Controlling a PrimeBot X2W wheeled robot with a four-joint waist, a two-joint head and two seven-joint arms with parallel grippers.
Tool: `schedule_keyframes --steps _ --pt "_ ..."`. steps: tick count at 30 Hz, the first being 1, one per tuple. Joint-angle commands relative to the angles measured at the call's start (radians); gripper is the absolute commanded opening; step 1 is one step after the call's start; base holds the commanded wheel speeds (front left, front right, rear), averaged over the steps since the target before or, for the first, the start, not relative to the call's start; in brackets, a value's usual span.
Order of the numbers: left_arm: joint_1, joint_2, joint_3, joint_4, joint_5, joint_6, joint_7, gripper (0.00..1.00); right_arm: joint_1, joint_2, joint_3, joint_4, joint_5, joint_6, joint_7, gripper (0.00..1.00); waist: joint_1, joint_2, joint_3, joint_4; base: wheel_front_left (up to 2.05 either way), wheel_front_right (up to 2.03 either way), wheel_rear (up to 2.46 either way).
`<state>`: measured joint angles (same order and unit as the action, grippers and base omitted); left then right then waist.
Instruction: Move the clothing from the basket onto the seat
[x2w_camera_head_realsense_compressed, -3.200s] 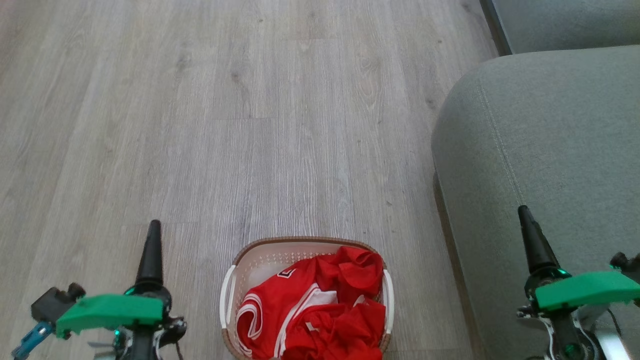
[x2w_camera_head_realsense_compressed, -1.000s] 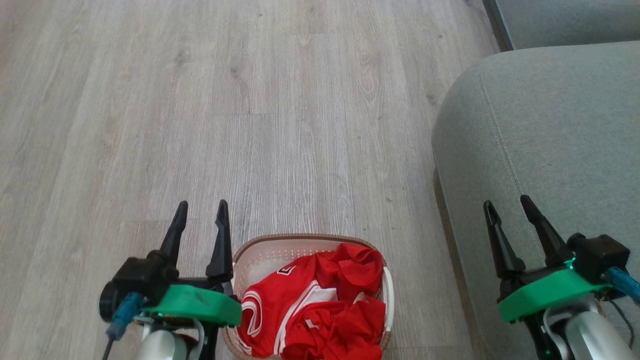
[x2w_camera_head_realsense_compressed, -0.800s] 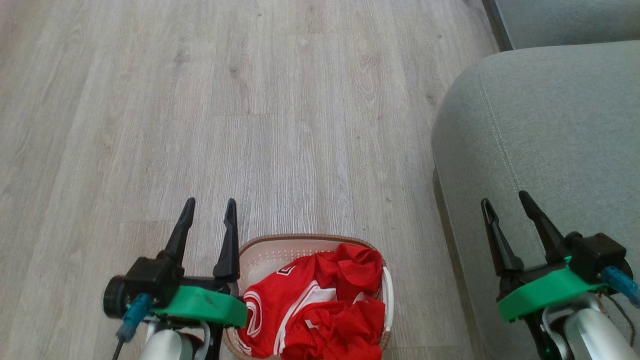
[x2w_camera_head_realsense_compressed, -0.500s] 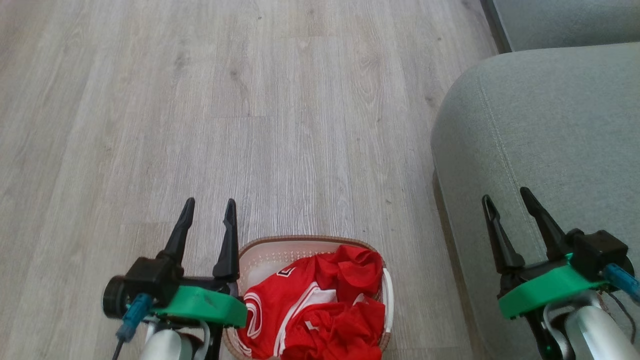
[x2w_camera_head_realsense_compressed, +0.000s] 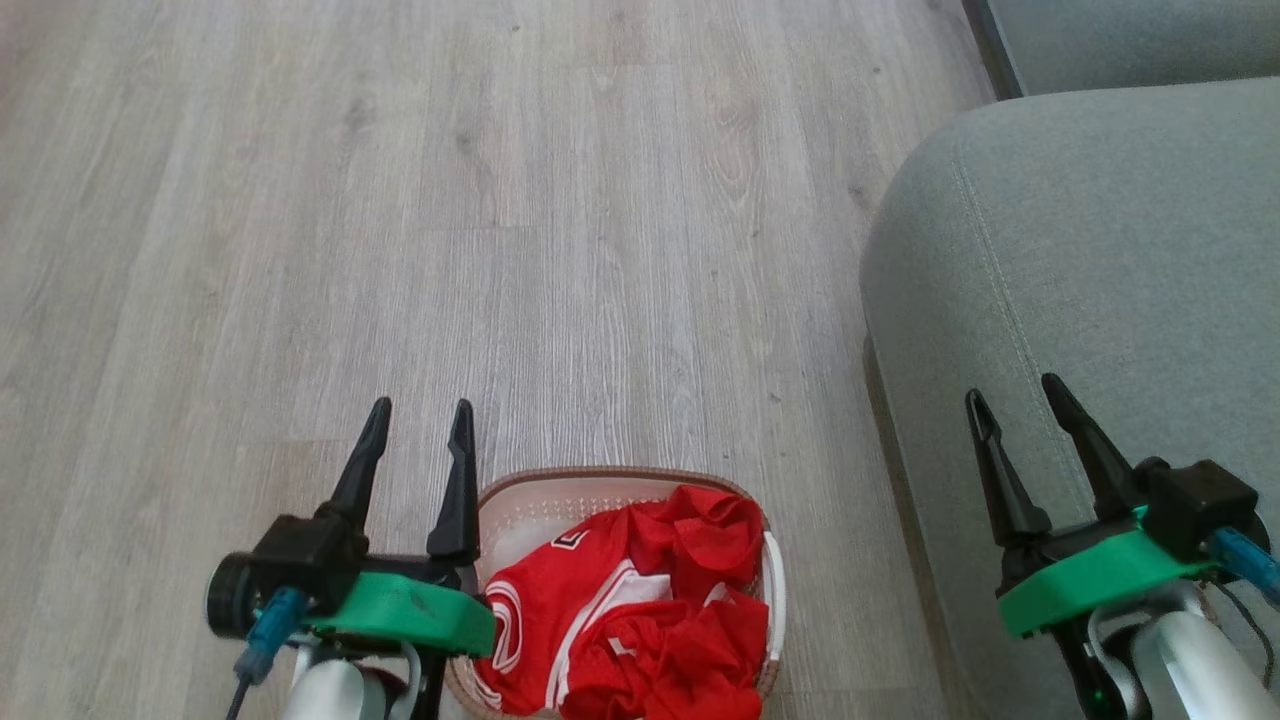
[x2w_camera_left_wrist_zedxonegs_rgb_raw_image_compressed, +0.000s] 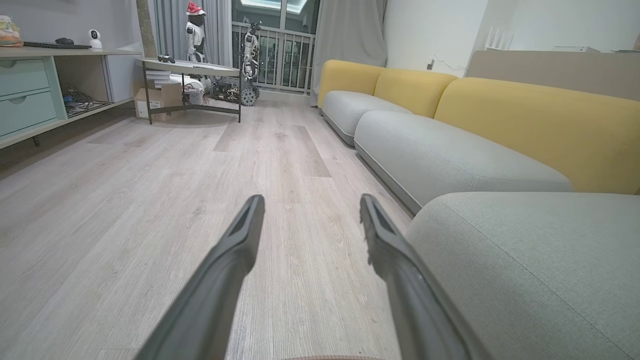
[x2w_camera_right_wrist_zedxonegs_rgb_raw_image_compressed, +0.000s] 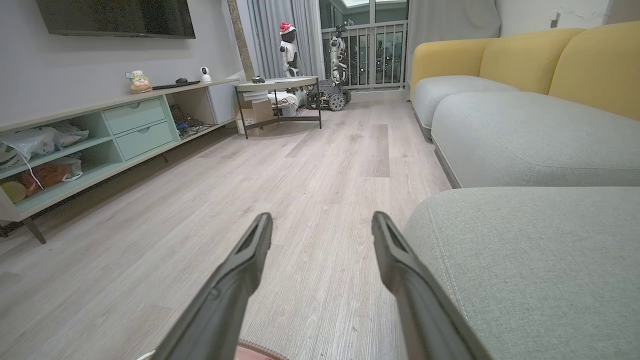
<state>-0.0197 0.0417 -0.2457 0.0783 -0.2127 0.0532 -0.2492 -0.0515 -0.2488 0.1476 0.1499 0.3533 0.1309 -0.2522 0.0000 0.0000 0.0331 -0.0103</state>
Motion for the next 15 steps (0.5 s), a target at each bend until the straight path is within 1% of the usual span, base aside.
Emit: schedule_keyframes --steps 1,8,15 --pt "-0.053 0.009 0.028 -0.028 0.011 0.003 -0.013 1.0 -0.038 -0.021 0.011 -0.039 0.005 0.0 -0.01 1.0 0.0 0.0 0.004 -0.003 0.0 0.0 0.0" --pt "-0.069 0.009 0.013 -0.024 0.011 0.016 -0.013 1.0 -0.06 -0.037 0.0 -0.051 0.017 0.0 -0.01 1.0 0.0 0.0 0.038 -0.023 0.0 0.0 0.0" --pt "-0.101 0.009 -0.02 -0.004 0.01 0.033 -0.013 1.0 -0.089 -0.061 -0.017 -0.071 0.033 0.0 -0.01 1.0 0.0 0.0 0.097 -0.046 0.0 0.0 0.0"
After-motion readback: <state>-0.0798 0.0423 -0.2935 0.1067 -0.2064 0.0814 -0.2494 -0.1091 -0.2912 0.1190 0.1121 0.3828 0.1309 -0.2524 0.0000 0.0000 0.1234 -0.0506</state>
